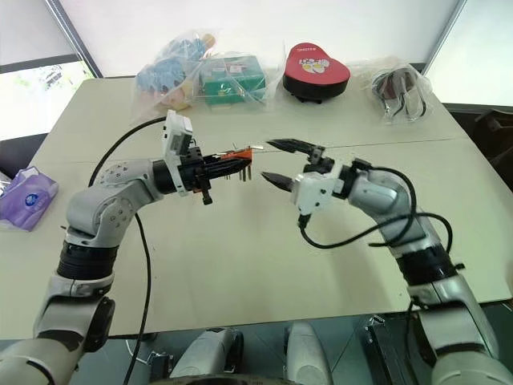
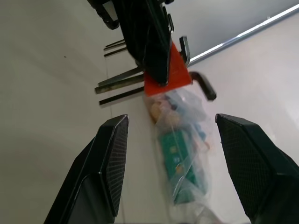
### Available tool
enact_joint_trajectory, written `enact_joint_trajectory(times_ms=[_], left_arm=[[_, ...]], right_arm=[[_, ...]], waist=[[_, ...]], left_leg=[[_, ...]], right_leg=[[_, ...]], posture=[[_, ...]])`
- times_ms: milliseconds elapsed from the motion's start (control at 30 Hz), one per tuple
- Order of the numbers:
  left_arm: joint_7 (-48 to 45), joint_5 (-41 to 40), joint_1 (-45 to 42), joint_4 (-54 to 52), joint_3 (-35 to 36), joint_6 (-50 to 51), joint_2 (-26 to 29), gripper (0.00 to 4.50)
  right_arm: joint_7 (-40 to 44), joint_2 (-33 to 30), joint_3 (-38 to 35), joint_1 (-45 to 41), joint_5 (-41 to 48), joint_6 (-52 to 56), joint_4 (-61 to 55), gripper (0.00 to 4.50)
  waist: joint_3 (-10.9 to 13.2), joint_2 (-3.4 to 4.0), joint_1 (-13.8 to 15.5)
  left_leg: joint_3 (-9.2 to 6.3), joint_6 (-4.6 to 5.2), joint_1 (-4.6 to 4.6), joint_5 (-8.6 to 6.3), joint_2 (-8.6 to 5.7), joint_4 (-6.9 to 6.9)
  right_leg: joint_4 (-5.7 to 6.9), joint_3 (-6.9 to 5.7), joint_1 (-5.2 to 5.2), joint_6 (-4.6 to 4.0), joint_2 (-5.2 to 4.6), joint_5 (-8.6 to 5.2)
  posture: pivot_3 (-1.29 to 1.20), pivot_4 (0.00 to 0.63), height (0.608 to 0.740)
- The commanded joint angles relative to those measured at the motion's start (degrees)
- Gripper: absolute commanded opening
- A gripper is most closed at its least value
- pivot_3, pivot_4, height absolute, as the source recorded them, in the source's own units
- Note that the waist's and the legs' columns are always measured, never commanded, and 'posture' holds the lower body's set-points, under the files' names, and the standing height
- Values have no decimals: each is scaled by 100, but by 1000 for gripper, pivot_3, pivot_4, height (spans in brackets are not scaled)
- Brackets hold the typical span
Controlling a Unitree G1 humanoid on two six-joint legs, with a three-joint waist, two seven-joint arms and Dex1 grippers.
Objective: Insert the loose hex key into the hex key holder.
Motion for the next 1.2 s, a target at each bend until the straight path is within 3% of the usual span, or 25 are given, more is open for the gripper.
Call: enact_joint_trajectory(times_ms=[33,200,400,667,900,1100,1200], left_arm=[[60,-88,-58,-34,-65,-43,-217,0],[253,-66,-35,368,-213,15,-801,0],[905,-237,-51,1321,-65,537,-1731,0],[1416,-284,-3,1884,108,1281,-2065,0],[1586,-339,29,2376,416,1722,-2015,0],[1457,-266,135,2295,461,1838,-1701,2973],[1178,64,230,1934,142,1453,-1303,4479]], right_arm=[[-130,-74,-563,461,426,856,-736,3036],[-232,-38,-1029,1029,725,2014,-1459,3036],[-108,-271,-1327,1260,687,2322,-1598,3036],[-139,-304,-1446,1117,593,2444,-1635,3036],[-199,-186,-1328,1113,464,2452,-1740,3036],[-140,-98,-1183,1016,413,2432,-1724,3113],[2,-156,-1134,989,462,2429,-1666,3113]], waist=[[0,0,-7],[-1,1,-10],[-1,1,9],[-1,0,-9],[-1,0,-3],[-1,0,-6],[-2,0,-11]], left_leg=[[2,0,1,0,0,3],[3,0,6,0,0,4],[4,2,7,-1,-1,5],[3,2,9,-1,0,4],[3,2,9,-1,-1,6],[3,1,10,-1,-1,5],[3,1,10,-1,-1,6]], right_leg=[[0,1,0,0,0,0],[5,1,4,0,1,0],[3,1,8,0,0,0],[4,1,7,0,2,0],[4,1,7,0,1,0],[4,1,7,0,1,0],[4,1,8,0,0,0]], posture=[[0,150,740],[0,150,740],[0,150,740],[0,150,740],[0,150,740],[0,150,740],[0,150,740]])
